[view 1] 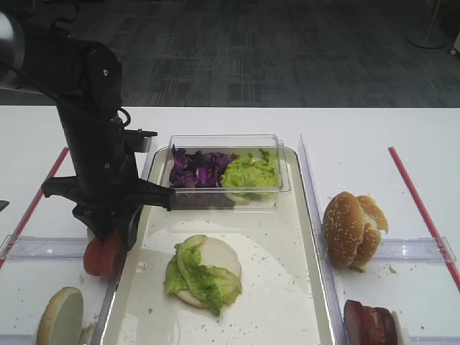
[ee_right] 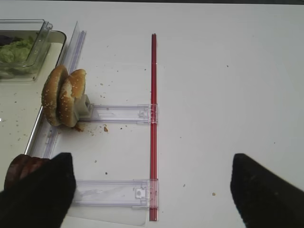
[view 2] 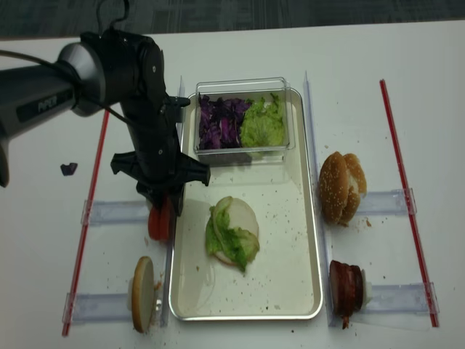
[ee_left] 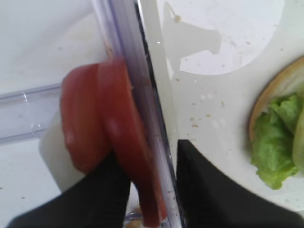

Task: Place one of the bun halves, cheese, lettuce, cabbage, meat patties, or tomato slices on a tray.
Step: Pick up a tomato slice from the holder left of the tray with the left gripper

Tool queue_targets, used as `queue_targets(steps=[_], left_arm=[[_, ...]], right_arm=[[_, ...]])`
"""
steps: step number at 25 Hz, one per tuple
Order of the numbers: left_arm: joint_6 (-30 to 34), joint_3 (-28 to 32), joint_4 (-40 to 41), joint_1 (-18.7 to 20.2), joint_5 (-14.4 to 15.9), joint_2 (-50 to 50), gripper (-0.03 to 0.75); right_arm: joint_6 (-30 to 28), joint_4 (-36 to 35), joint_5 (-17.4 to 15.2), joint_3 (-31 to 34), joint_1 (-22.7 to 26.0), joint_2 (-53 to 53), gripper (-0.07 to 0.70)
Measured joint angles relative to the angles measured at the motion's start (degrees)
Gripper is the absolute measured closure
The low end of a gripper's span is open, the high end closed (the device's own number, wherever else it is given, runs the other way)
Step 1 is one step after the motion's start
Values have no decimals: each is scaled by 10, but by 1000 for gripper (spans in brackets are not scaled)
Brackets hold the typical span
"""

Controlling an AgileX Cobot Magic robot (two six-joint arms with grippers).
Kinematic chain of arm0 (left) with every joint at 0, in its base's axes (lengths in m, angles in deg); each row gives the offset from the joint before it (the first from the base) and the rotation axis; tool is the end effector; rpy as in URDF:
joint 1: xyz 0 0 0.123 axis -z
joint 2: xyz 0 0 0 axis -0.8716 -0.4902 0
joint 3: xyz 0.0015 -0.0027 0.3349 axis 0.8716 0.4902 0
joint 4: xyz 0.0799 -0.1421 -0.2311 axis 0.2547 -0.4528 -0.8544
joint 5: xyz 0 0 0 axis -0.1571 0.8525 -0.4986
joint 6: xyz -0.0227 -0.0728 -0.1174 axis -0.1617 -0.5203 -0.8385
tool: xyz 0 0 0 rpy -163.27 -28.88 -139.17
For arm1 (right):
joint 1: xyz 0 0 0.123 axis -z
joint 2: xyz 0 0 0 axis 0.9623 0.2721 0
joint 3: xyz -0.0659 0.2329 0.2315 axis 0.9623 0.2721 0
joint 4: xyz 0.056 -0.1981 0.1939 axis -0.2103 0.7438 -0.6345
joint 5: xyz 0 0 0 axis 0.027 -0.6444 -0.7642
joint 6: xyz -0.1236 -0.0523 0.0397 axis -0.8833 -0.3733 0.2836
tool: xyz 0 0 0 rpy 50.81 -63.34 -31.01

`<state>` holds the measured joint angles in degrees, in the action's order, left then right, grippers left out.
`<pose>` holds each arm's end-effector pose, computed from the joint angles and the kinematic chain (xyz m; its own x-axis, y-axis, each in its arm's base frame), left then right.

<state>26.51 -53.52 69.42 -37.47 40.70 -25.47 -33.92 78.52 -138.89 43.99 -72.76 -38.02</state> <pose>0.3507 -0.1604 0.1577 -0.9811 0.1582 0.1118 0.1545 0.9871 -0.0412 0.0113 0.0060 0.2552 -0.5178 -0.0063 -0.8555 -0.0237 0.9997 0.0070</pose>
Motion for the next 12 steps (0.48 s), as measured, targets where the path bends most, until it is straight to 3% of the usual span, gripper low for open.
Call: queue_targets(steps=[12], left_arm=[[1, 0, 11, 0, 1, 0, 617]], right_arm=[[0, 0, 0, 0, 0, 0, -43]])
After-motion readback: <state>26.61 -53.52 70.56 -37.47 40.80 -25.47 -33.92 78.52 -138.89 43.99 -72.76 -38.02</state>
